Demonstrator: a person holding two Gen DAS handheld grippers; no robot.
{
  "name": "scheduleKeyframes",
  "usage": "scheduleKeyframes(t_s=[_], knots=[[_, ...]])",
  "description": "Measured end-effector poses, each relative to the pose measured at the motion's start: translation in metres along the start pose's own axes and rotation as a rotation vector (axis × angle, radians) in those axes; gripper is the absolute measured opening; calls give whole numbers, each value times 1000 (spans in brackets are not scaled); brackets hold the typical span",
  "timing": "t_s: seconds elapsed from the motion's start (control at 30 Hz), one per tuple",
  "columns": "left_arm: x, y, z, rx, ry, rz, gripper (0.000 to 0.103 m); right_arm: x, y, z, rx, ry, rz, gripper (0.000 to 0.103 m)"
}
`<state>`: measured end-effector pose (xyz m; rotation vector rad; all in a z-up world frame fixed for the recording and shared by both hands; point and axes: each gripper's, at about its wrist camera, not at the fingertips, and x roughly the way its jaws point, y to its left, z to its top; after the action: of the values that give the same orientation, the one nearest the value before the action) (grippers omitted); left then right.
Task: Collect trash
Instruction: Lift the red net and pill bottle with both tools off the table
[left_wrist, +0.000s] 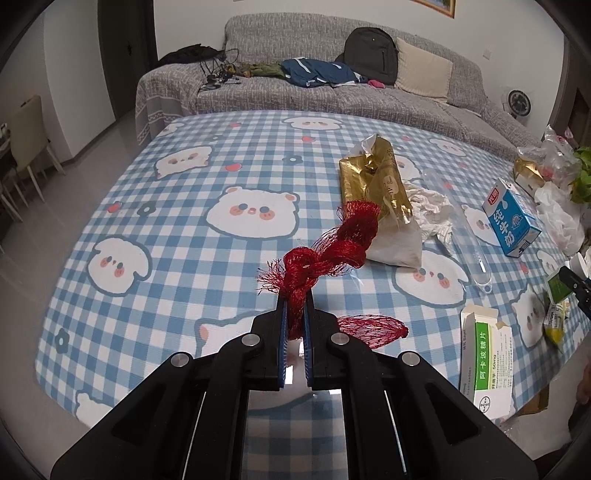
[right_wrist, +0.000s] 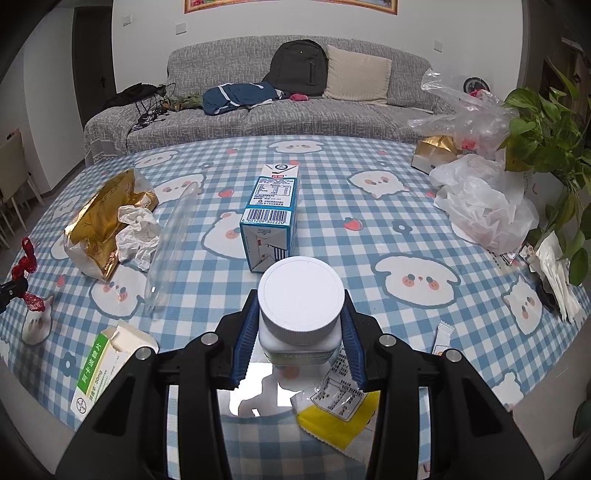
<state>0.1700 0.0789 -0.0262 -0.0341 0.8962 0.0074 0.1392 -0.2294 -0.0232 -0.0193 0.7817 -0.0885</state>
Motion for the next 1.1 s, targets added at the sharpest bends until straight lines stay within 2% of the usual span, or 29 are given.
scheduleKeyframes(t_s=[0.83,1.1], knots=[[-58,-1,-38,-23,-13,-14,6,-63,14,-34,-22,-27,44,40],[-70,2,-63,-34,-1,-13,6,-78,18,-48,-28,-31,56,40]])
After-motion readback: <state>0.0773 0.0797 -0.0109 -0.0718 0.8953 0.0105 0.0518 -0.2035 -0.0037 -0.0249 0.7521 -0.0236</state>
